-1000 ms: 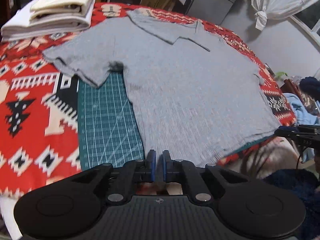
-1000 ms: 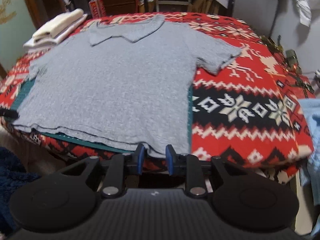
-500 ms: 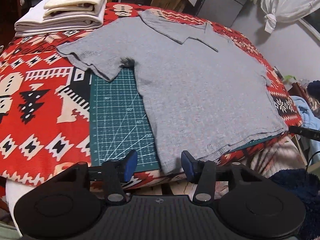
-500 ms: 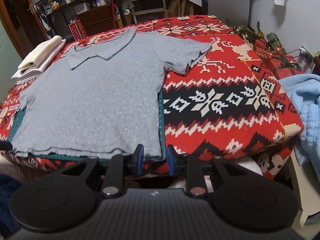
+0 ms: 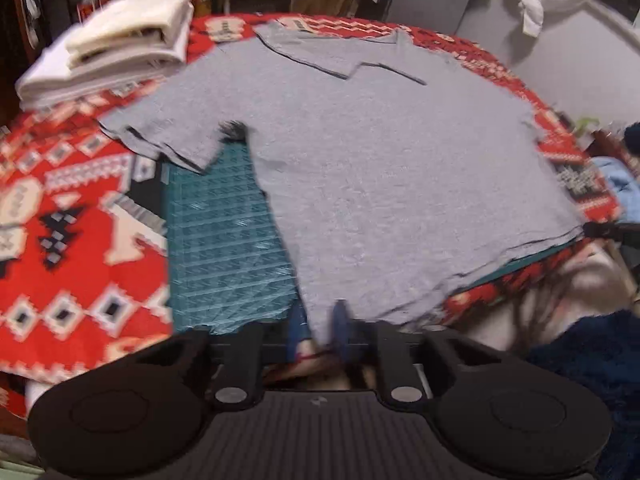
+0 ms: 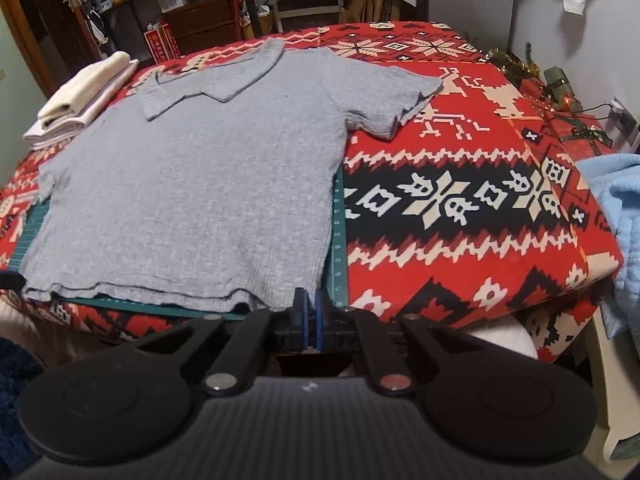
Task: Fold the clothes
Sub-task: 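Lift the hem with both grippers and carry it over toward the collar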
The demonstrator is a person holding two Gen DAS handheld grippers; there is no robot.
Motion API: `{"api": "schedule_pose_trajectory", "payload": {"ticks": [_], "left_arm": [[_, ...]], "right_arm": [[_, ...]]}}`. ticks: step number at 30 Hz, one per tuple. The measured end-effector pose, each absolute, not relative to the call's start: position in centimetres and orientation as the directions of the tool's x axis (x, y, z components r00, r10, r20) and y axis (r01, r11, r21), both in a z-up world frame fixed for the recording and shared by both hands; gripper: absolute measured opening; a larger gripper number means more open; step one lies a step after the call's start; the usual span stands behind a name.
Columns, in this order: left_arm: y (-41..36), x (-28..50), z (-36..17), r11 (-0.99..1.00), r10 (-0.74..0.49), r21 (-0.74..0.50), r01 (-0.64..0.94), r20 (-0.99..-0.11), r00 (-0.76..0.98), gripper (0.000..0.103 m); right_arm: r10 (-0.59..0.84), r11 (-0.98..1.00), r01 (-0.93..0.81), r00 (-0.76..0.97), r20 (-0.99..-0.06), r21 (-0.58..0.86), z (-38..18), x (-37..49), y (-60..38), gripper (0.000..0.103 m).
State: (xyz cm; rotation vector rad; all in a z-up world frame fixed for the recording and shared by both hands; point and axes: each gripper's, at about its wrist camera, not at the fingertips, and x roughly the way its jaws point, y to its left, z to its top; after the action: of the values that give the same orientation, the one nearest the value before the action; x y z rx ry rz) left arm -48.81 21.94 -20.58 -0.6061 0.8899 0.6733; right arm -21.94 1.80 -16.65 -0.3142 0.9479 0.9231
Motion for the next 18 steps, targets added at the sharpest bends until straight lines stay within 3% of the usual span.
{"api": "schedule_pose_trajectory", "payload": {"ticks": [7,11,18], "left_arm": [[22.2,-50.6,-19.5,0.598,0.304,-0.214,-0.772,-0.831,0.466,0.003],[22.7,-53.6,-17.9,0.515,0.319,-0.311,-0.798,-0.795,0.516,0.003],[23.4,-53.1,-17.1,0.521,0.307,-0.354,-0.777,-0.772,0.557,0.003]], "right_arm": [[0.558,0.628,-0.763,0.305,-0.772,0.152,-15.0,-21.1,0.2,0.003],[0.571,0.65,-0.733,0.297,-0.766,0.2,-14.2,-20.5,-1.3,0.003],[0.602,0.63,-0.748,0.3,-0.74,0.208,-12.7,-21.1,-0.7,0.003]]}}
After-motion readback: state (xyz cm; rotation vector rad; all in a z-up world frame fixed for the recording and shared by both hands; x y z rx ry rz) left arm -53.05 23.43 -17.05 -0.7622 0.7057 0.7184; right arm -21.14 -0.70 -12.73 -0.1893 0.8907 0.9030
